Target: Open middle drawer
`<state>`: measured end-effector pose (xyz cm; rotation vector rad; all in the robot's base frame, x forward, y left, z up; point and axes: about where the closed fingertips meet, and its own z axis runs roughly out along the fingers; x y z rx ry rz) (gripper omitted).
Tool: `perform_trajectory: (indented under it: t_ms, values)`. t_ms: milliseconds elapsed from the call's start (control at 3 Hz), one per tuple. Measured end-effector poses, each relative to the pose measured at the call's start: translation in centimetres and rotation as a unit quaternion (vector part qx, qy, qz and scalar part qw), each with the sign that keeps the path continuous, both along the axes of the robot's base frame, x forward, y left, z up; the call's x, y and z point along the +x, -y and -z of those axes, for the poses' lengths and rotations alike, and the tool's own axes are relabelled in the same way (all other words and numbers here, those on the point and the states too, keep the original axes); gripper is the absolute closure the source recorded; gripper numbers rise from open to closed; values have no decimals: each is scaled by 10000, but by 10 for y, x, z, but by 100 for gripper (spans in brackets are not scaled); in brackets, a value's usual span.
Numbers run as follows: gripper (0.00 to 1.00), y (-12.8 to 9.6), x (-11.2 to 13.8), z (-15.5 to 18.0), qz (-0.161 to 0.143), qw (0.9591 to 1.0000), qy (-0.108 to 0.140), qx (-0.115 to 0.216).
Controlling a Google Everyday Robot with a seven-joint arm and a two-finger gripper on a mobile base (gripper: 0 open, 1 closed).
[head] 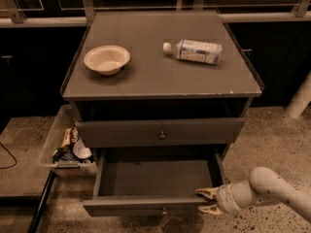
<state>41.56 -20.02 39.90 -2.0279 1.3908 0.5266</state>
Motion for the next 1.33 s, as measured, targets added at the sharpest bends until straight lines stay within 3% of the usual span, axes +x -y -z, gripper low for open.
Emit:
perform_trajectory:
  t_ms: [667, 1333]
  values:
    - [100, 0, 1, -4, -38, 10000, 0, 31]
    - [58, 0, 1, -4, -38, 10000, -1, 32]
